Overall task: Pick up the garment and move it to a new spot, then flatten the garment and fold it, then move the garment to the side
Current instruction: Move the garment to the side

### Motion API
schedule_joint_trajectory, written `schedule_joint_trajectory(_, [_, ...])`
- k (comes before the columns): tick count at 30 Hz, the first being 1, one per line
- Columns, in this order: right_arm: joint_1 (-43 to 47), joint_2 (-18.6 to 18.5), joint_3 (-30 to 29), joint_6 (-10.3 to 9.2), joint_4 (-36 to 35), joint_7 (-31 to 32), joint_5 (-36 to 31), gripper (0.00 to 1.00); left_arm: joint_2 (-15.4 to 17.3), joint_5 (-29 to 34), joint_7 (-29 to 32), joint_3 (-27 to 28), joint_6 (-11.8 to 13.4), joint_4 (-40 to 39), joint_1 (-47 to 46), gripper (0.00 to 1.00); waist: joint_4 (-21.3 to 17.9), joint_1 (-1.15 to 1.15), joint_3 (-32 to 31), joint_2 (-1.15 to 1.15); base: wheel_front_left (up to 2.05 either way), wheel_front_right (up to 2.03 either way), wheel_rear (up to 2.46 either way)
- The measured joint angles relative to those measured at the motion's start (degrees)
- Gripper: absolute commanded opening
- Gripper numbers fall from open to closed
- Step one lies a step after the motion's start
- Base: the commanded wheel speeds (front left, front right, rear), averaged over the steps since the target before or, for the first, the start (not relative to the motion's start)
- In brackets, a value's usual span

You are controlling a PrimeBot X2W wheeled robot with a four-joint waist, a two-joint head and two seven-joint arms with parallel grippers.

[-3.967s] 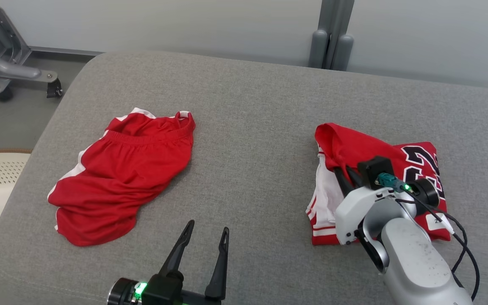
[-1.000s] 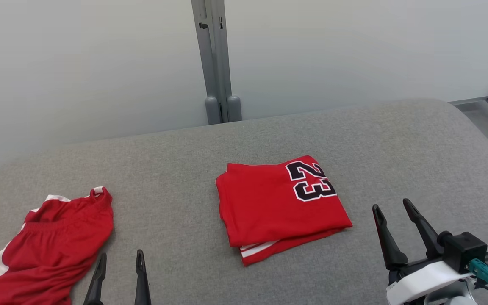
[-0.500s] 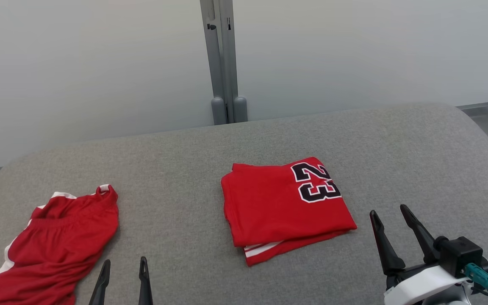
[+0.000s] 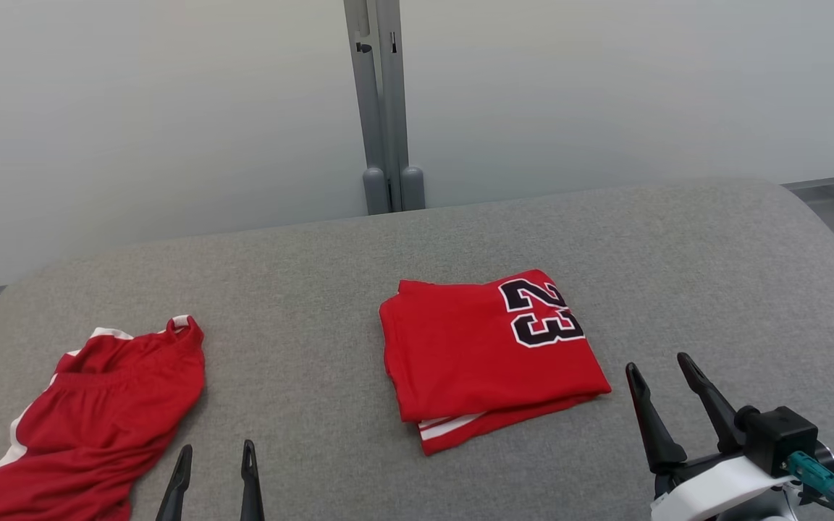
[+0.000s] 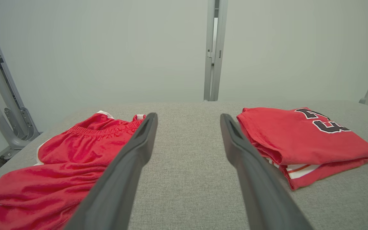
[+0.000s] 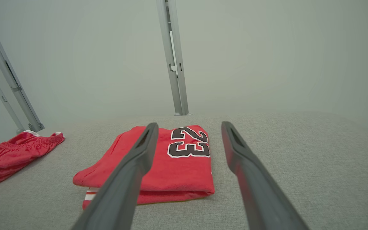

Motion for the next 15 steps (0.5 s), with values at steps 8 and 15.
schedule_joint_trajectory(8, [0.1, 0.1, 0.0, 0.0, 0.0, 0.0, -0.1, 1.0, 0.0, 0.0, 0.0, 0.0, 0.0, 0.0, -0.1, 1.0, 0.7, 0.0, 0.0, 0.0, 0.0, 0.0, 0.0])
schedule_joint_trajectory(15, [0.2, 0.1, 0.0, 0.0, 0.0, 0.0, -0.2, 1.0, 0.0, 0.0, 0.0, 0.0, -0.1, -0.2, -0.1, 1.0, 1.1, 0.0, 0.3, 0.0, 0.0, 0.0, 0.0])
